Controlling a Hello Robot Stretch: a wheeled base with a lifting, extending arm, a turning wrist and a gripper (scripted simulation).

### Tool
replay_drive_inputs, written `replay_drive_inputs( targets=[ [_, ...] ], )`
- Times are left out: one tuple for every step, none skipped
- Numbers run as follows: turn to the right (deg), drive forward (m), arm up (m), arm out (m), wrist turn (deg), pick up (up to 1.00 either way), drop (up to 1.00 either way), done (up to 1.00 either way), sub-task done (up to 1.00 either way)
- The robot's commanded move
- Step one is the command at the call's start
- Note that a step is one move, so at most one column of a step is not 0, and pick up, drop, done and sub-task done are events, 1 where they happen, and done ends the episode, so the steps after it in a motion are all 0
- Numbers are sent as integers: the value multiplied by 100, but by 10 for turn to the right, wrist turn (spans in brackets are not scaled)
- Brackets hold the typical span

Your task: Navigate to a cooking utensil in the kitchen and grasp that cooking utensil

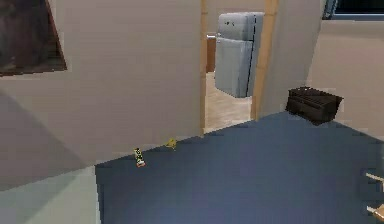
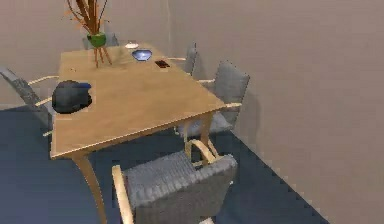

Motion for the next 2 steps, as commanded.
replay_drive_inputs(
  targets=[
    [180,0,0,0,0,0,0,0,0],
    [0,100,0,0,0,0,0,0,0]
  ],
)
